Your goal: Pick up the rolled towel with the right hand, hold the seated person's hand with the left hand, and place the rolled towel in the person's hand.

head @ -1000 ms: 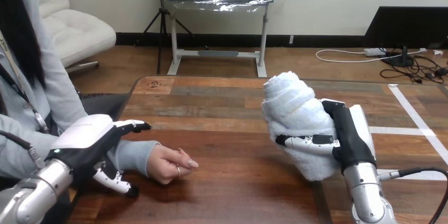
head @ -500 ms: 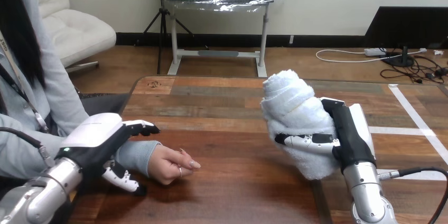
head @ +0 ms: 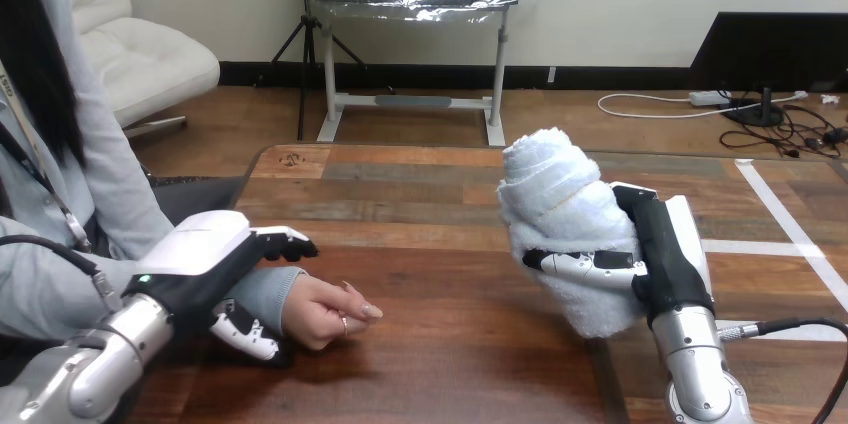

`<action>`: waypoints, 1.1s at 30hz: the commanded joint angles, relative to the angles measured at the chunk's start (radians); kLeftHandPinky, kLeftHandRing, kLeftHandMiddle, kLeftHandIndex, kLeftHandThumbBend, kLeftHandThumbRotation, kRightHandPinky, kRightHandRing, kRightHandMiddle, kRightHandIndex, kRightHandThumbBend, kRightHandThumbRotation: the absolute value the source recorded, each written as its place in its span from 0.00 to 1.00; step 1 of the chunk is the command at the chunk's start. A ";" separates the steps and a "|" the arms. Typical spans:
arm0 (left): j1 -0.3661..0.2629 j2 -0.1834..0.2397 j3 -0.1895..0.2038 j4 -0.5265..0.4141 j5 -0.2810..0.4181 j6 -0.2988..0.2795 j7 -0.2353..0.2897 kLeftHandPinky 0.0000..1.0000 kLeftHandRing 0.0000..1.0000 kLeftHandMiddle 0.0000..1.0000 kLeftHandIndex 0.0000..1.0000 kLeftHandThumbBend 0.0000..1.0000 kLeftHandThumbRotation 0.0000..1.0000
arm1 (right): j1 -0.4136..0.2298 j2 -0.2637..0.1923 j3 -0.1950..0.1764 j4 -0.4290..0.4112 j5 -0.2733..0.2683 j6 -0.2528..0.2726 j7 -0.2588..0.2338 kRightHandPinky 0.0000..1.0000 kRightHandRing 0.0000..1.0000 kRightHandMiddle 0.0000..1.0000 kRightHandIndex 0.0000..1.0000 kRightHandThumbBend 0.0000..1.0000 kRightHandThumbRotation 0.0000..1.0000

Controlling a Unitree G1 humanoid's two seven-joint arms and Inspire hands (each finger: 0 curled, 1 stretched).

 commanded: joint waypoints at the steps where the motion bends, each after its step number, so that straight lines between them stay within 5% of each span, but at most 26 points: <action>1: -0.080 -0.011 -0.012 -0.036 0.012 0.013 0.032 0.73 0.75 0.74 0.74 1.00 0.11 | -0.045 0.007 -0.014 -0.032 0.010 -0.045 -0.009 0.27 0.31 0.41 0.44 0.86 0.01; 14: -0.091 -0.015 -0.027 -0.023 0.040 0.015 0.074 0.65 0.68 0.69 0.68 1.00 0.12 | -0.043 0.007 -0.017 -0.032 0.014 -0.043 -0.006 0.27 0.32 0.41 0.44 0.86 0.01; 33: -0.093 -0.007 -0.021 -0.003 -0.003 -0.011 0.023 0.47 0.54 0.59 0.61 1.00 0.03 | -0.039 0.001 -0.024 -0.033 0.015 -0.054 -0.005 0.26 0.30 0.40 0.43 0.86 0.02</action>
